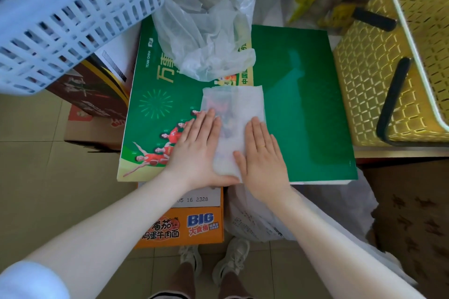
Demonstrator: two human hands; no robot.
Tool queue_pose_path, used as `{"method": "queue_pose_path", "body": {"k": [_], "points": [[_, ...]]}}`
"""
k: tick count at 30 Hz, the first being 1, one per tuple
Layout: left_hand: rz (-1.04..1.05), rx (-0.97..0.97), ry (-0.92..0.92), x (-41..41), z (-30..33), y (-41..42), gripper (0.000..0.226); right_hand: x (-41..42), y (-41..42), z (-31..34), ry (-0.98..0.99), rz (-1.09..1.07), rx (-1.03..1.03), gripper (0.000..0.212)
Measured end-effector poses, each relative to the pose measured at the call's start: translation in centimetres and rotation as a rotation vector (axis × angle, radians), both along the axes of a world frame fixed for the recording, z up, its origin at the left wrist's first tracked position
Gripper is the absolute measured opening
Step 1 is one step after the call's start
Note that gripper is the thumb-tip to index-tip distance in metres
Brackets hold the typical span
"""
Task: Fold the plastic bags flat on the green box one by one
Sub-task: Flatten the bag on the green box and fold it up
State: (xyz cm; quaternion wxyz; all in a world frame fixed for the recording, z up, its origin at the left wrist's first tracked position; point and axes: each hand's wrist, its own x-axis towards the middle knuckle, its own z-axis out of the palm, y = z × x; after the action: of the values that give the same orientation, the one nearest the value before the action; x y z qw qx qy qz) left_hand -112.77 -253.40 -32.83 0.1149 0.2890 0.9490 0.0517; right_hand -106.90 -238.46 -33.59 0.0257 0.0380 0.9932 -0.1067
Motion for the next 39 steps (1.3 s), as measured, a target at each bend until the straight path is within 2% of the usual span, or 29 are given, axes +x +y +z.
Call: {"method": "queue_pose_path", "body": {"k": [3,7,10,12,16,19,24,27,29,32,36,39], "points": [[0.0,0.004,0.009,0.0,-0.1,-0.1,0.132,-0.4,0.2,-0.4,-0.029,-0.025,0.042,0.068],[-0.008,-0.031,0.013,0.0,-0.2,-0.1,0.135,-3.7,1.1,-0.3,-0.09,-0.056,0.055,0.081],[-0.01,-0.054,0.019,-0.2,0.0,-0.1,0.133,-4.9,1.2,-0.3,-0.123,-0.101,0.065,0.076],[-0.001,-0.052,0.033,-0.6,0.3,0.0,0.123,-5.0,1.1,-0.4,-0.126,-0.108,0.074,0.074],[0.057,0.037,0.106,-2.4,0.1,1.0,0.087,-4.8,1.0,-0.4,-0.105,-0.106,0.078,0.079],[0.115,0.016,0.121,-4.3,-0.3,1.4,0.082,-4.8,1.0,-0.4,-0.106,-0.105,0.073,0.084],[0.182,-0.036,0.122,-5.0,-0.2,0.9,0.075,-4.7,1.1,-0.3,-0.127,-0.118,0.088,0.076],[-0.025,0.057,0.208,-3.2,0.4,0.3,0.071,-4.7,1.0,-0.1,-0.143,-0.114,0.077,0.073],[-0.191,0.059,0.2,-1.3,0.0,-0.7,0.069,-4.7,1.0,0.1,-0.164,-0.127,0.078,0.073],[-0.216,0.028,0.126,0.1,-0.6,-2.4,0.071,-4.7,0.9,1.1,-0.115,-0.126,0.076,0.075],[-0.273,0.137,0.077,0.4,-0.4,-3.1,0.064,-5.6,0.7,2.0,-0.073,0.057,-0.173,0.074],[-0.316,0.181,0.115,1.0,-0.3,-3.5,0.05,-6.2,1.7,1.4,-0.131,0.073,-0.099,0.064]]}}
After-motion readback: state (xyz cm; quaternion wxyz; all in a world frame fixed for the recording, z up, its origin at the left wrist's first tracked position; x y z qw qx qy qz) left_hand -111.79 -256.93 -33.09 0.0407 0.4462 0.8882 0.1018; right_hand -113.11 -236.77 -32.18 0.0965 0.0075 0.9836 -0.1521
